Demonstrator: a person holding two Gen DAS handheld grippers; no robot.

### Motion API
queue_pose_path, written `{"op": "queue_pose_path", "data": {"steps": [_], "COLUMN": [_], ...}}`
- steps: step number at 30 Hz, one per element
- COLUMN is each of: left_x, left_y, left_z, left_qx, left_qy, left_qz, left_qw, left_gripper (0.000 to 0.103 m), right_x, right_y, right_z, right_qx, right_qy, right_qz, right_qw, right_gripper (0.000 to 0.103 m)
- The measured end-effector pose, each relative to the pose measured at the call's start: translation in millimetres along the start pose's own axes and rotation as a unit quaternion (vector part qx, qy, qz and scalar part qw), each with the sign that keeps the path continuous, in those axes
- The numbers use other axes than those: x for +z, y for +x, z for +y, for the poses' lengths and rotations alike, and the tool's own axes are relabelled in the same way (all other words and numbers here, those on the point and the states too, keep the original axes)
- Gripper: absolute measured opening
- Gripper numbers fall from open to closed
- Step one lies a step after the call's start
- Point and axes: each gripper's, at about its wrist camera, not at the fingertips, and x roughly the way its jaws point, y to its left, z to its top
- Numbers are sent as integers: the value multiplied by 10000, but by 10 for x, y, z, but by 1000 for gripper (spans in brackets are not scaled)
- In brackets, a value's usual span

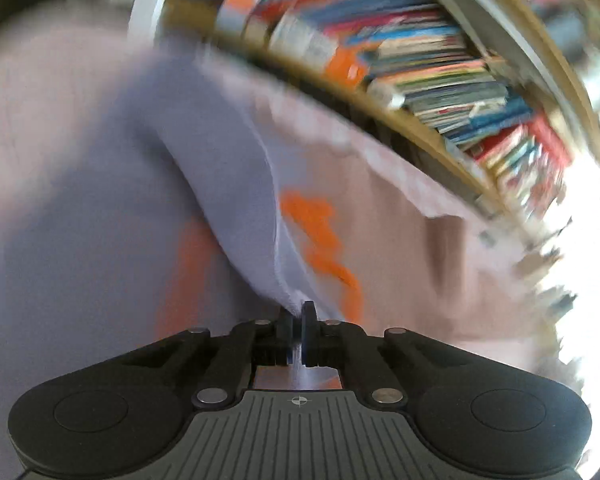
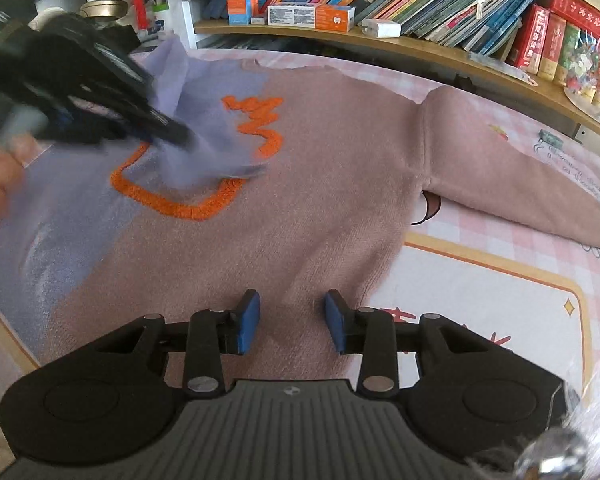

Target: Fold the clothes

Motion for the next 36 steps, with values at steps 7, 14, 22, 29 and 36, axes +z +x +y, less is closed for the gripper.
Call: {"op": "queue_pose_path", "data": {"steps": [7,14,22,29,36], "left_x": [967,912,-568,-1124,-1175], "left_y": [-624,-1146,-1023,-907,-926], "left_z": [970,1418,1419,1486,1539], "left_qx": [3270,3700,1514,922,514], "left_qy": [1721,990,-178,-1084,-1025], "left_qz": [-738,-1446,-682,-377,-271], "left_qw": [9263,9123,9860,9891,9930], "left_gripper": [11,48,48,48,42], "right_x": [6,26,-73,-301,-510], "right_y": [11,-2,-135,-289,-424], "right_z": [16,1,-223,-226,-21], "right_qx": [-92,-209,-531,-493,-617], "right_qy": [112,243,904,1614,2218], "right_qz": [-7,66,128,256,224], "right_qw": [9999,9995,9944,9853,9729], "right_gripper": [35,34,34,47,50]}}
